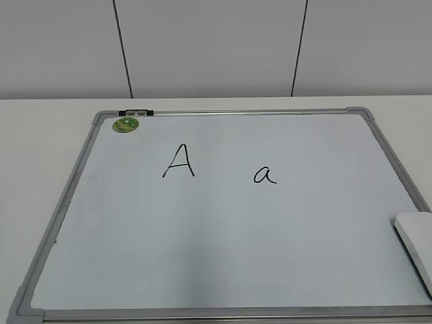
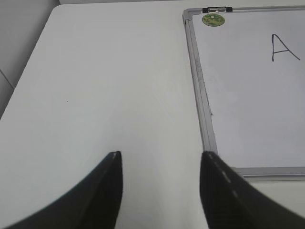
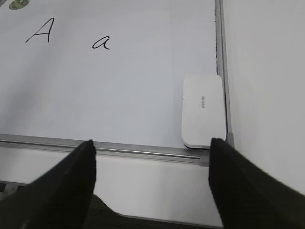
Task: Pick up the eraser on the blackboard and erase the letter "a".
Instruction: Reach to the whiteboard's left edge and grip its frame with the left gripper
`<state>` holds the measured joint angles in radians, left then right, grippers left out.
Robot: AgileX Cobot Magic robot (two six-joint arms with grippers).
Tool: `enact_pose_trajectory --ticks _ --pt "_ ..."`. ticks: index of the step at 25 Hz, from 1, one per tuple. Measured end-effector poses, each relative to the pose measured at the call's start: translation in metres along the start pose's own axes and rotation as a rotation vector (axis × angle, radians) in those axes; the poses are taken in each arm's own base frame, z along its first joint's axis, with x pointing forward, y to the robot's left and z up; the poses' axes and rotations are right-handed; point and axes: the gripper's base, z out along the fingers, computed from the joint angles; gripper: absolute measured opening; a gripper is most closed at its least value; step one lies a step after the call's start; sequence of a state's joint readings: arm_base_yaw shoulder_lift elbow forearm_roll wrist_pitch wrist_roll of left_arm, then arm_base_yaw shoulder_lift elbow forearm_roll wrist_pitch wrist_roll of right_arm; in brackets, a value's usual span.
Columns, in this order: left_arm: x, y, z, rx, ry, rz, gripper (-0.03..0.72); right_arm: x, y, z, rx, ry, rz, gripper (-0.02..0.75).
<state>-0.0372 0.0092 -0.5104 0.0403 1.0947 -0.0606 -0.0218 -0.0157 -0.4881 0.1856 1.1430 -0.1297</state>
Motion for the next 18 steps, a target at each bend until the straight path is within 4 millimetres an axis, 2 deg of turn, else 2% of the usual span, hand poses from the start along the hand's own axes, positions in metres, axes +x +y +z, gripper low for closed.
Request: enact_pose_trajectory --ticks 13,18 --pt "-0.001 0.001 0.001 -0.010 0.008 0.005 0.360 0.000 0.000 0.000 0.000 0.000 0.000 0.547" --pt "-0.023 0.000 0.012 -0.017 0.107 0.012 0.360 0.000 0.000 0.000 0.000 0.000 0.000 0.547"
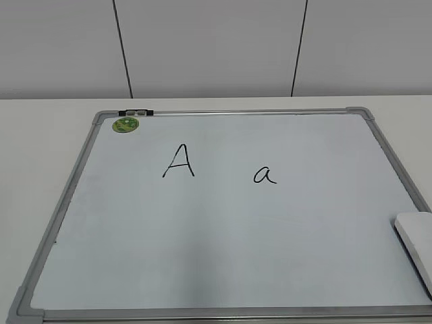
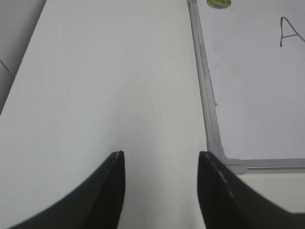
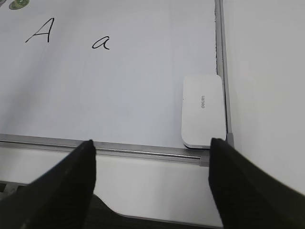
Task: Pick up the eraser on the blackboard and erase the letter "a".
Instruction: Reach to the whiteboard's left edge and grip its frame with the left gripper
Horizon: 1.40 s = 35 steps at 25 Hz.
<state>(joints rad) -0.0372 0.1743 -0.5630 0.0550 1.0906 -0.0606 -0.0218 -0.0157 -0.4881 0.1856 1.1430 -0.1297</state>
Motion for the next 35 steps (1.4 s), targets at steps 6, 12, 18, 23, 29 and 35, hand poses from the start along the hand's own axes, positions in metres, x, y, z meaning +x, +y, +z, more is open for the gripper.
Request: enact_pose_trajectory --ticks 6,12,18,23,29,35 --pt "-0.036 -0.006 0.025 0.036 0.148 0.021 0.360 0.000 0.000 0.000 0.000 0.000 0.000 0.547" --pt "-0.072 -0.013 0.059 0.046 0.277 0.007 0.360 0.000 0.000 0.000 0.000 0.000 0.000 0.547" --pt "-0.105 -0.024 0.109 0.066 0.427 -0.016 0.360 0.000 0.000 0.000 0.000 0.000 0.000 0.547" --pt "-0.125 -0.032 0.160 0.061 0.548 -0.020 0.360 0.000 0.000 0.000 0.000 0.000 0.000 0.547" --pt "-0.138 -0.043 0.213 0.079 0.647 -0.037 0.360 0.000 0.000 0.000 0.000 0.000 0.000 0.547" --pt "-0.144 -0.060 0.262 0.100 0.720 -0.020 0.360 0.000 0.000 0.000 0.000 0.000 0.000 0.547"
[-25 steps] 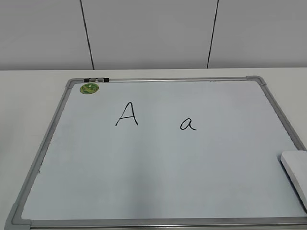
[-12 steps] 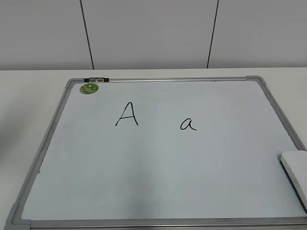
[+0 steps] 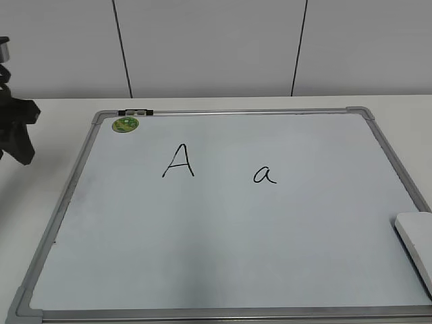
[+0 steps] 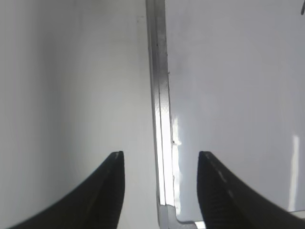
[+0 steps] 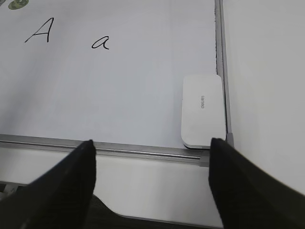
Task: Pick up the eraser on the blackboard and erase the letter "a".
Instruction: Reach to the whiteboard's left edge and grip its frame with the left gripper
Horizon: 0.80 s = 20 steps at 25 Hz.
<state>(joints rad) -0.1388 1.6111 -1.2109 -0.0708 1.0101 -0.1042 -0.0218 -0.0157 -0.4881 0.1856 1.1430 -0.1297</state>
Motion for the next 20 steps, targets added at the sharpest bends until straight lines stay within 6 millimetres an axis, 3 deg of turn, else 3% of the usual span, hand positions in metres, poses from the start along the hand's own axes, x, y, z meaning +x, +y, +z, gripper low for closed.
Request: enact_pose_trajectory --ticks 10,20 --pt "-0.050 0.001 0.043 -0.065 0.035 0.036 0.360 0.000 0.000 0.000 0.000 0.000 0.000 0.547" --pt "-0.072 -0.001 0.096 -0.055 0.135 0.017 0.360 0.000 0.000 0.000 0.000 -0.002 0.000 0.547"
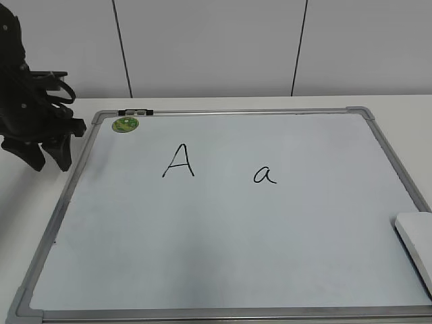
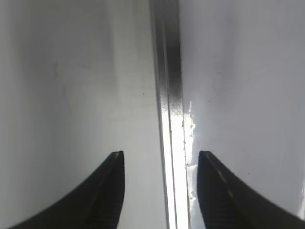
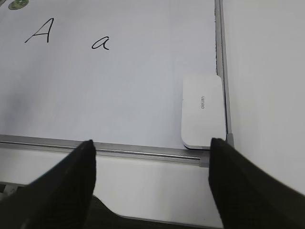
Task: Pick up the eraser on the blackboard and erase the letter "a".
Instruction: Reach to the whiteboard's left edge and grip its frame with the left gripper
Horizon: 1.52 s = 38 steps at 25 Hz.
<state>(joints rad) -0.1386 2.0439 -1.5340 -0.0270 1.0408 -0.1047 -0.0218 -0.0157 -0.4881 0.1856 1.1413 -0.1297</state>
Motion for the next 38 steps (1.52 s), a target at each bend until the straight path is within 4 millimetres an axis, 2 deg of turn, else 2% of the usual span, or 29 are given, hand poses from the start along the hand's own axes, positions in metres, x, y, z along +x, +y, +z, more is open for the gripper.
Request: enact_pose_trajectory --ticks 5,14,23,38 --pt "-0.001 0.000 0.018 -0.005 0.041 -0.001 0.360 0.000 0.000 0.000 0.000 0.000 0.000 0.547" --pt "-0.002 0.002 0.027 -0.007 0.055 -0.006 0.339 0.000 0.000 0.000 0.000 0.000 0.000 0.547" --pt "-0.002 0.006 0.048 -0.001 0.093 -0.024 0.336 0.000 0.000 0.000 0.000 0.000 0.000 0.547" --pt "-0.003 0.005 0.050 0.012 0.084 -0.033 0.336 0.000 0.000 0.000 0.000 0.000 0.000 0.547"
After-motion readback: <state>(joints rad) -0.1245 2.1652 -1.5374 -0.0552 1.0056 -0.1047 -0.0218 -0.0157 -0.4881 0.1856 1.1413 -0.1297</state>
